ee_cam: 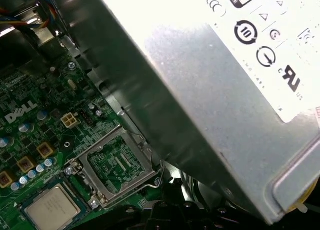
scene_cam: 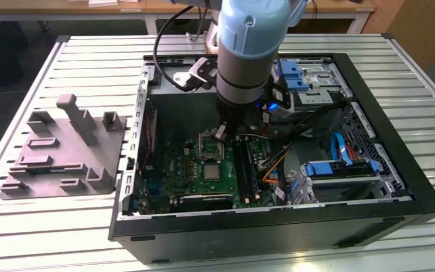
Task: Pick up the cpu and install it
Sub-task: 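Close the cpu cover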
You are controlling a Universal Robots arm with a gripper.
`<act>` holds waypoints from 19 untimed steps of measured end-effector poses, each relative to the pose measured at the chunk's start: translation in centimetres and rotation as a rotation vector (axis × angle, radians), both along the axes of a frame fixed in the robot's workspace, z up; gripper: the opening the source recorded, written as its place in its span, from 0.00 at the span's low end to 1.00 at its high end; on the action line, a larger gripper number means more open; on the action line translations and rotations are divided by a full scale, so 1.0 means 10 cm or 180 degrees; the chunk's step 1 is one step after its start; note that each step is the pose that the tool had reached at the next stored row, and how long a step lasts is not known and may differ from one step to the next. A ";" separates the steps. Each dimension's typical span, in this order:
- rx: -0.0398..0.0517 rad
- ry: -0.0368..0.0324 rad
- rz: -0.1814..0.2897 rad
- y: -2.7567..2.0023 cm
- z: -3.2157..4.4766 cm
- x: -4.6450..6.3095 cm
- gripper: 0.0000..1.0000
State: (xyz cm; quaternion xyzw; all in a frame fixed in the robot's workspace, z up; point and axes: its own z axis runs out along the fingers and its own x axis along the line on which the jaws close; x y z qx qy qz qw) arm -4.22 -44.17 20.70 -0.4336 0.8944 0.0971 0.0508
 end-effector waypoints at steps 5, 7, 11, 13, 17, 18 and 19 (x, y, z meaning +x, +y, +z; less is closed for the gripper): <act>0.0003 0.0000 0.0000 0.003 -0.012 -0.01 0.11; 0.0003 0.0000 0.0000 0.003 -0.014 -0.02 0.11; 0.0003 0.0001 0.0000 0.004 -0.014 -0.02 0.11; 0.0001 0.0006 0.0000 0.007 -0.008 -0.02 0.11; 0.0005 0.0012 0.0000 0.007 -0.008 -0.02 0.11; 0.0011 0.0014 0.0000 0.007 -0.008 -0.02 0.11; 0.0016 0.0016 0.0000 0.007 -0.008 -0.02 0.11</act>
